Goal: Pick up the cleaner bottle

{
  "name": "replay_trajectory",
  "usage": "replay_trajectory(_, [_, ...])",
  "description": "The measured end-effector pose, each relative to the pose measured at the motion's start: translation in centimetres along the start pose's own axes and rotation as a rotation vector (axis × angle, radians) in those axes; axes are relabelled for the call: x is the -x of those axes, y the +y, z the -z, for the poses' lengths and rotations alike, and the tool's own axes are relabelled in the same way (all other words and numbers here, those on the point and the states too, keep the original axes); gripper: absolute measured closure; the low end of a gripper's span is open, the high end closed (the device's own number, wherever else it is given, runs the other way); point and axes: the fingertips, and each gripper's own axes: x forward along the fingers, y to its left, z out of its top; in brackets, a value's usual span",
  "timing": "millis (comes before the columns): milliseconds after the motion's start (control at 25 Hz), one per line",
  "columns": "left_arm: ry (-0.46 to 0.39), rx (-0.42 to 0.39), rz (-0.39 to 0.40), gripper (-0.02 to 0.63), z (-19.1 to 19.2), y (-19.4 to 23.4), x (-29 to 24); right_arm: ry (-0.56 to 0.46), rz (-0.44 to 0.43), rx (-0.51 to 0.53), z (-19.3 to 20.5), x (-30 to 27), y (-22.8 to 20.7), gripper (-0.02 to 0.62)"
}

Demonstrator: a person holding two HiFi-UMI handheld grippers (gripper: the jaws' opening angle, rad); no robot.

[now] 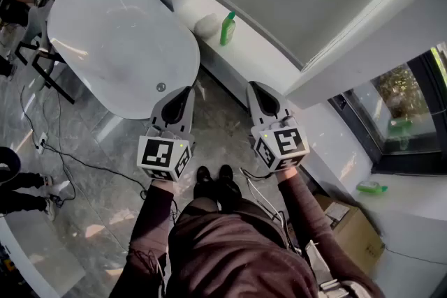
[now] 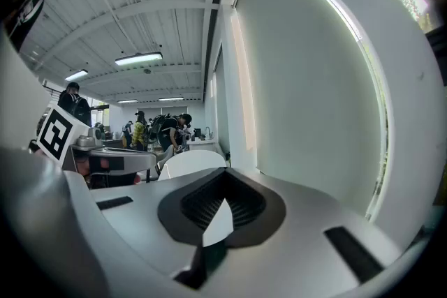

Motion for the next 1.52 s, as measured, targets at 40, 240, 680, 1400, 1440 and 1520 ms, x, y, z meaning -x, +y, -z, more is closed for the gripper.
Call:
replay_trajectory(40, [0.001,0.000,0.000,0.600,0.0,-0.1,0.0,0.002,0.000,-0.002,0.1,0.1,-0.1,0.595])
replay_trajectory(240, [0.000,-0.001,0.001,0.600,-0.1,-0.5,-0.3,0.007,0.002,-0.011,0.3,0.2,-0.5,0.595])
replay_trajectory(680, [0.002,0.012,-0.005,0.600,0.4,-0.9,-0.8,-0.008,-0.023,-0.032,1.4,0.3,-1.4,0.595])
replay_trajectory(1400, [-0.004,-0.001,0.007,0.600,0.2,-2.1,-7.0,0.000,-0.013,0.016,-0.3,-1.3,-5.9,0.594])
replay_trajectory(1440, [-0.002,0.000,0.005,0.600,0.3,-2.1,-7.4,-0.003,-0.013,0.021,-0.5,-1.6,-6.1,0.595])
replay_trajectory(1520, [0.001,0.001,0.004,0.600,0.4,-1.9,-8.1,-0.011,-0.011,0.028,-0.7,-2.0,-6.7,0.595])
